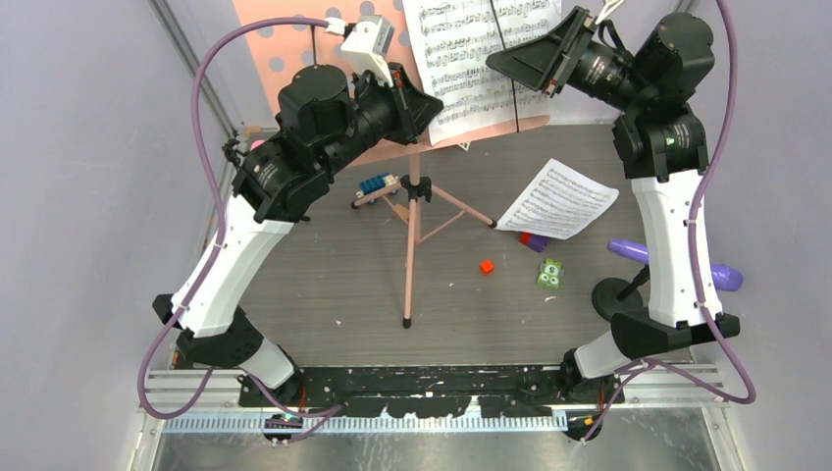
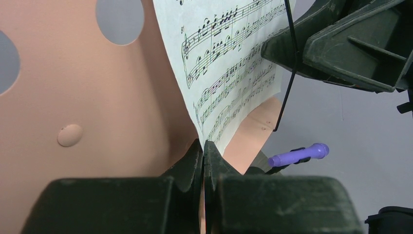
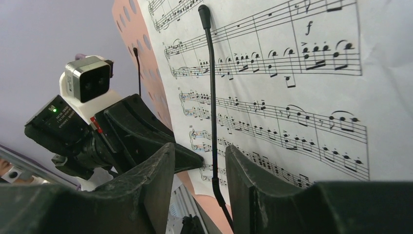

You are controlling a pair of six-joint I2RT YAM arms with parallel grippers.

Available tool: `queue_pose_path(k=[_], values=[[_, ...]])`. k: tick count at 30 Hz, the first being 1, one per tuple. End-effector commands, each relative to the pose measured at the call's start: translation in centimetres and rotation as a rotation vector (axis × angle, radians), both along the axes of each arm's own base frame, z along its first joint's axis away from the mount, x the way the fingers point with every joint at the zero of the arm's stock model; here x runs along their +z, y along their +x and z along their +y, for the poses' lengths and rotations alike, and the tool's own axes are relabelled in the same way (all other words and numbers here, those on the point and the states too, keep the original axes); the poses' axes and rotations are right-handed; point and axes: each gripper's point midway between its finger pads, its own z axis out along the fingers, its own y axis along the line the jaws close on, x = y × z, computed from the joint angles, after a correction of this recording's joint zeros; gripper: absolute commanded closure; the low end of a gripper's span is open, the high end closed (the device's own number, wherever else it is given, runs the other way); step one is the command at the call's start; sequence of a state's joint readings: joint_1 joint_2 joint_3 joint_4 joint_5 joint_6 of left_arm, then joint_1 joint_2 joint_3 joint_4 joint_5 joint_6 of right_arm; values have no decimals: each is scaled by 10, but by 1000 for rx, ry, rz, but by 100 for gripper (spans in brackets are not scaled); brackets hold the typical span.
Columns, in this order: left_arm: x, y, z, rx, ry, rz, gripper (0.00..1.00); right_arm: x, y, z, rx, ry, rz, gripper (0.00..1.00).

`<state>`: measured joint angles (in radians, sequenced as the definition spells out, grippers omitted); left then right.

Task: Pack up the instrument practice props

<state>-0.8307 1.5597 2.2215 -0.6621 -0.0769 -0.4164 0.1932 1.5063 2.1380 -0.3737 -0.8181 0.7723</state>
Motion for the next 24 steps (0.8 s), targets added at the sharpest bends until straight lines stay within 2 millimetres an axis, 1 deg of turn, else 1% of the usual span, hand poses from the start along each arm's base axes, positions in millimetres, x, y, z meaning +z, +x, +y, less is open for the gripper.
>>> queue_pose_path(k=[1,6,9,14,21,24], values=[[21,-7,4,-16,-52,-45,100,14,-9,2,-2,1,-58,55],[20,-7,5,-16,-51,-46,100,15,-7,3,-17,3,-62,62],[20,-8,4,-18,-50,-46,100,17,-8,0,-33,-2,-77,63],[20,-8,5,-17,-50,-47,100,20,-11,-2,-47,1,-92,60],[21,-9,5,-21,-54,-47,100,24,-11,-5,-78,10,-112,61],[21,-9,5,-21,-53,-47,100,26,-13,-6,-84,13,-124,71]])
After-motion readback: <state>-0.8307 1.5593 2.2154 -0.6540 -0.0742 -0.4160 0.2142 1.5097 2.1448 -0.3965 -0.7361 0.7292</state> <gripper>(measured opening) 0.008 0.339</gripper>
